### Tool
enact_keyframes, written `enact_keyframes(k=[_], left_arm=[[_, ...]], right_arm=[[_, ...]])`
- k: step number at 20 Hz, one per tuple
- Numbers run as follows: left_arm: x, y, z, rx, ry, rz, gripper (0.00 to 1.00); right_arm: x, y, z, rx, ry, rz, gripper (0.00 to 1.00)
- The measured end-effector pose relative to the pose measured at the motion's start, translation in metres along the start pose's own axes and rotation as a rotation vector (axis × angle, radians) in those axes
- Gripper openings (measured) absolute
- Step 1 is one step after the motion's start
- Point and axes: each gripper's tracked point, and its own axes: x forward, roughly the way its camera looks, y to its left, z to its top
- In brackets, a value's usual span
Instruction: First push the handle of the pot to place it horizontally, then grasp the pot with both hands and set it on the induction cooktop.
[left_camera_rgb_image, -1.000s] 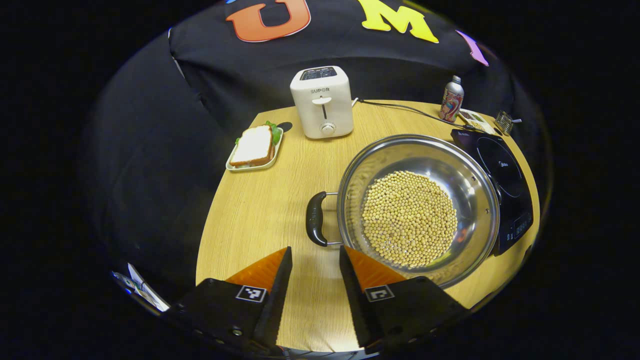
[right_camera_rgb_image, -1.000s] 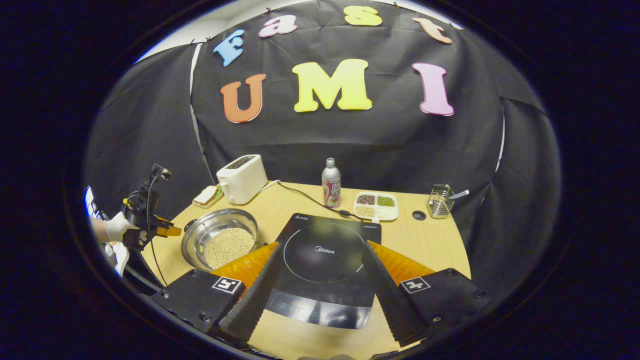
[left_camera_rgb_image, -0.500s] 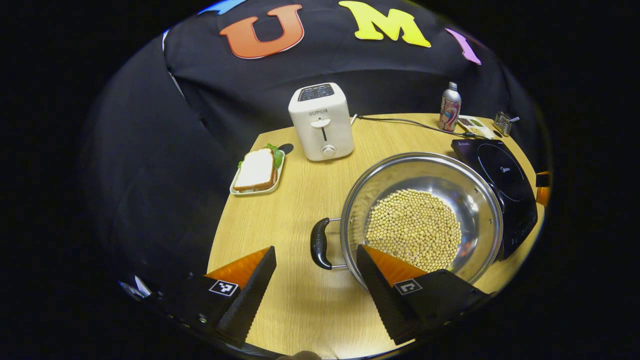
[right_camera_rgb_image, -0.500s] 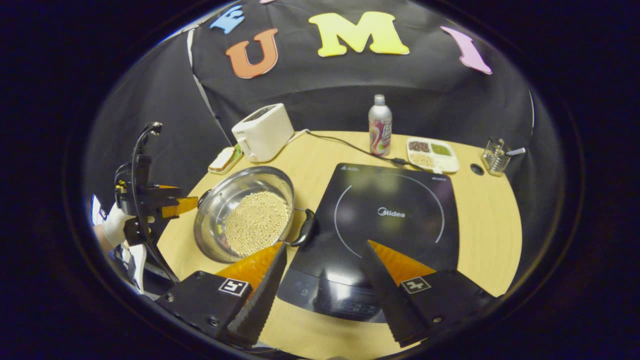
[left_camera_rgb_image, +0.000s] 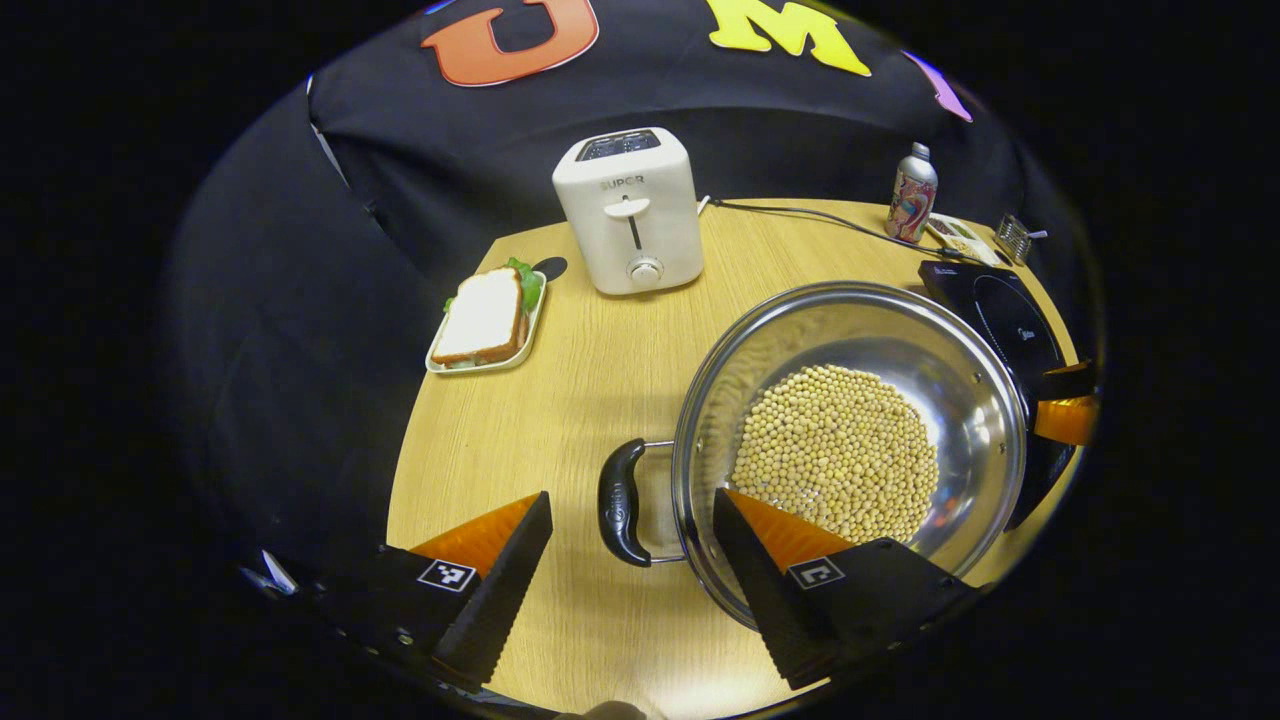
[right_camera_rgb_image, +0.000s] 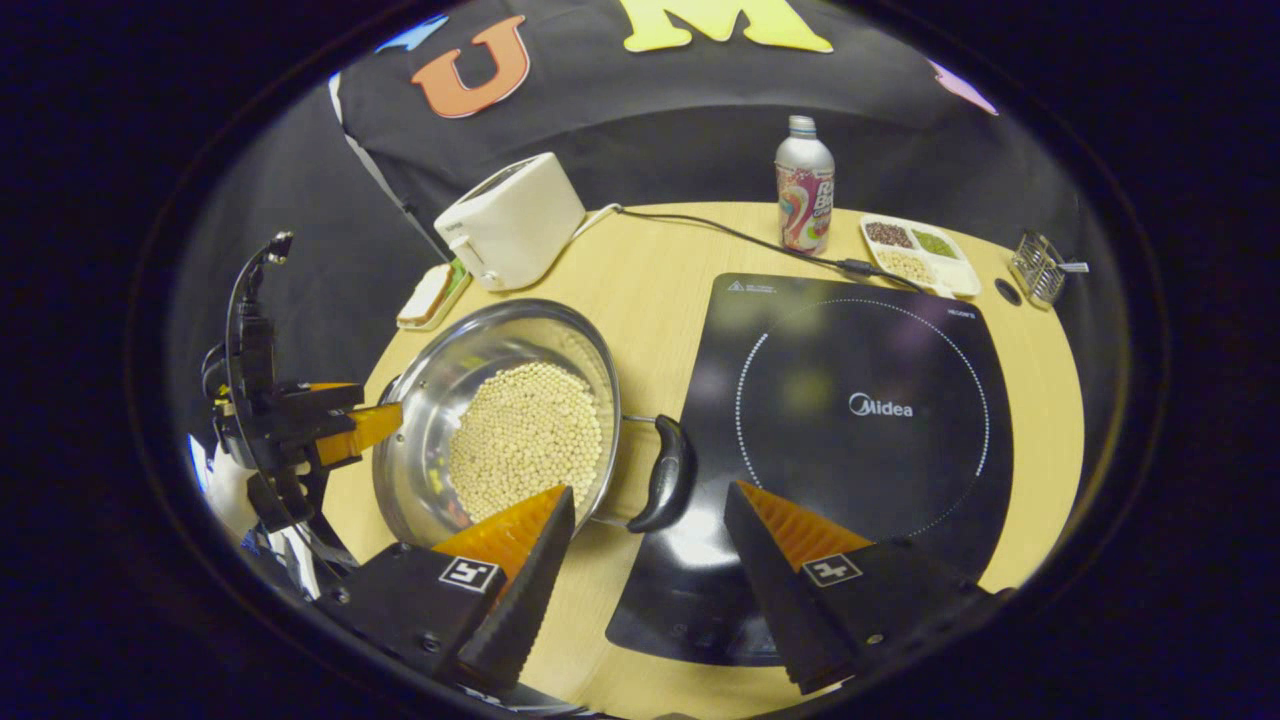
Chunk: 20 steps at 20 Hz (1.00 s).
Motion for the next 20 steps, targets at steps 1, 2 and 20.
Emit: enact_keyframes(k=[1,2,20], left_arm=[[0.003,0.0,-0.001,-0.004,0.014,-0.001,0.97],[0.006,0.0,-0.002,-0.006,0.028,-0.002,0.97],[0.029,-0.013,-0.006,0.008,0.144,-0.062,0.76]], right_arm=[[0.005,0.0,-0.001,0.004,0.013,-0.003,0.95],[0.009,-0.003,-0.001,0.011,0.03,-0.017,0.95],[0.035,-0.003,0.005,0.126,0.238,-0.267,0.78]])
